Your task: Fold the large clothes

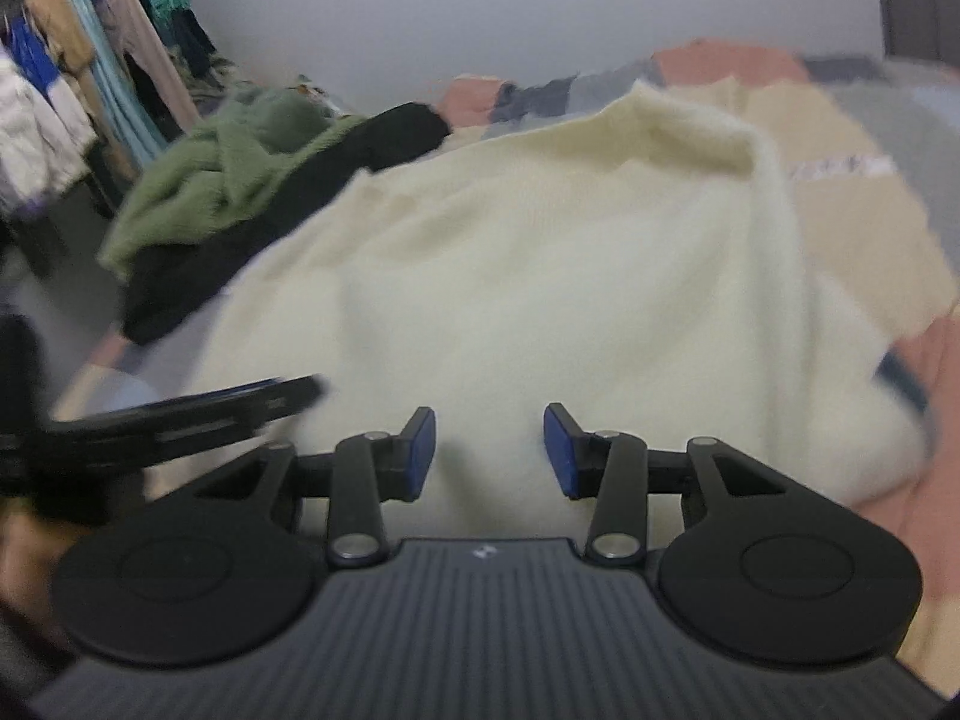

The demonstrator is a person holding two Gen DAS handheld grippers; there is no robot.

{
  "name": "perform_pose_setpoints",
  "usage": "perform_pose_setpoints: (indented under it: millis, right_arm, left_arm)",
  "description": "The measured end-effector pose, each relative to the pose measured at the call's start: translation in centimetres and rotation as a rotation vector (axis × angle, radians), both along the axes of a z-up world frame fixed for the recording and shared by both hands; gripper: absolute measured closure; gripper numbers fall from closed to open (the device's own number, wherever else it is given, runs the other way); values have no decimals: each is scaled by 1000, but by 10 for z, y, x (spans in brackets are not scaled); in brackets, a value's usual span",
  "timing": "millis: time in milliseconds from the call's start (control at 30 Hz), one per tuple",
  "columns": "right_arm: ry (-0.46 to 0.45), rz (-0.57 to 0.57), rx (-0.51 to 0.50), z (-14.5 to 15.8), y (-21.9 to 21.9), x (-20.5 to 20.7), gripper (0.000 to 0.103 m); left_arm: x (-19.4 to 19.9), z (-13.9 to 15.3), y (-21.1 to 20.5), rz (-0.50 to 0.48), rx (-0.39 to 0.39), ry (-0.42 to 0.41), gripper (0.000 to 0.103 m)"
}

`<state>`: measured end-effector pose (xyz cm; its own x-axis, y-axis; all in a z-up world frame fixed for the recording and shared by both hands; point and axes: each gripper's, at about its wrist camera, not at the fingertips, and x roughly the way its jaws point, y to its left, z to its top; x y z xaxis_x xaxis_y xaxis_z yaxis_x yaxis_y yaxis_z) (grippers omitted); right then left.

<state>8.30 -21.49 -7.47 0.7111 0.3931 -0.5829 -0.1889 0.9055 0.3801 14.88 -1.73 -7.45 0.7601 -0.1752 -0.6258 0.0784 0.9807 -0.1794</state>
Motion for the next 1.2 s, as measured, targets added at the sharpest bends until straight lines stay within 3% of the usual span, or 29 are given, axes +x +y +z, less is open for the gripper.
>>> perform_pose_setpoints:
  millis: [67,133,167,300,500,567,700,800,900,967,1067,1200]
  right_arm:
    - [21,25,31,0,7,-7,55]
    - [42,38,79,-3,11,-11,19]
    - [62,41,116,-5,11,-12,16]
    - [175,57,279,-23,9,-6,18]
    - [274,-72,447,-53,-13,3,17]
    - [293,-136,504,-63,-24,6,17]
    - [303,-226,633,-73,-43,9,16]
    - [277,-224,713,-72,-49,6,15]
    - [245,-212,787,-70,-54,5,15]
    - [231,-207,825,-68,-56,4,15]
    - [205,-196,859,-62,-60,0,15]
    - [198,-203,868,-60,-60,-6,15]
  left_arm:
    - [-2,0,-1,1,-2,0,54]
    - [-2,1,0,5,-12,3,54]
    - [-2,1,2,7,-19,4,54]
    - [-2,2,5,15,-47,9,54]
    - [-1,3,8,23,-81,14,51]
    - [-3,6,11,28,-120,10,44]
    - [-14,16,15,17,-263,10,40]
    - [-30,19,8,-26,-372,41,24]
    - [-45,18,-4,-94,-426,48,20]
    - [-49,11,-7,-116,-525,83,13]
    - [-42,-9,-2,-91,-679,170,12]
    - [-29,-47,18,41,-859,285,12]
